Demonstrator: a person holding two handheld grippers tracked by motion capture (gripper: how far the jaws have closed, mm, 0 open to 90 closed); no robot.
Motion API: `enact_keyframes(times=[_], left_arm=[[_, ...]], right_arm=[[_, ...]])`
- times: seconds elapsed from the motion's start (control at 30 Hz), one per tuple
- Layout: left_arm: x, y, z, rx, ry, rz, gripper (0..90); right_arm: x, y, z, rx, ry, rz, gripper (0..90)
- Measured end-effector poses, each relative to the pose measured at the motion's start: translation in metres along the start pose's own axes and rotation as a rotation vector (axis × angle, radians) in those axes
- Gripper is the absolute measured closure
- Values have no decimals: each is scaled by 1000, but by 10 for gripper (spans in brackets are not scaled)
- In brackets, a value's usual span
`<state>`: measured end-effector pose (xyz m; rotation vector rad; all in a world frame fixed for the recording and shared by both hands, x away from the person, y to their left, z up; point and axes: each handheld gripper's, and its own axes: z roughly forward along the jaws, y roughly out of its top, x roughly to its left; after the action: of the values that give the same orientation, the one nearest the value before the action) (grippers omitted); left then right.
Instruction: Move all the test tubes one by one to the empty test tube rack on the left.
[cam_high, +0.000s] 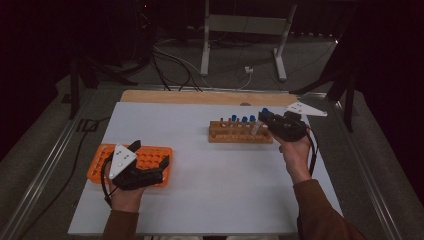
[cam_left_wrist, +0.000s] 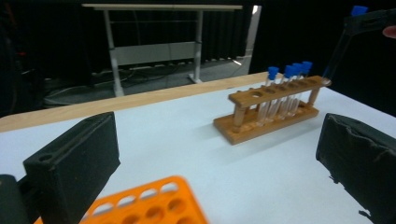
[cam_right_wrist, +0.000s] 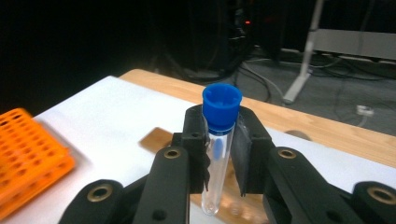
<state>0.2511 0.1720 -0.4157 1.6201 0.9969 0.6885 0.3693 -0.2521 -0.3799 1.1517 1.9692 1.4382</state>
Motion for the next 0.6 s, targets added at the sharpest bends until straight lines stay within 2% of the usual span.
enact_keyframes(times=[0.17, 0.27, 0.3, 0.4, 0.6], left_arm=[[-13, 6, 17, 22, -31, 27, 5], [-21, 9, 27, 44, -53, 56, 5], [-25, 11, 31, 51, -62, 65, 5], [-34, 14, 41, 72, -77, 89, 5], [-50, 19, 57, 80, -113, 114, 12]], right_arm=[[19, -3, 6, 17, 84, -11, 769], [25, -5, 8, 24, 105, -17, 769], [31, -6, 10, 29, 128, -20, 769], [36, -6, 11, 34, 144, -25, 769], [58, -7, 15, 54, 208, -59, 769]])
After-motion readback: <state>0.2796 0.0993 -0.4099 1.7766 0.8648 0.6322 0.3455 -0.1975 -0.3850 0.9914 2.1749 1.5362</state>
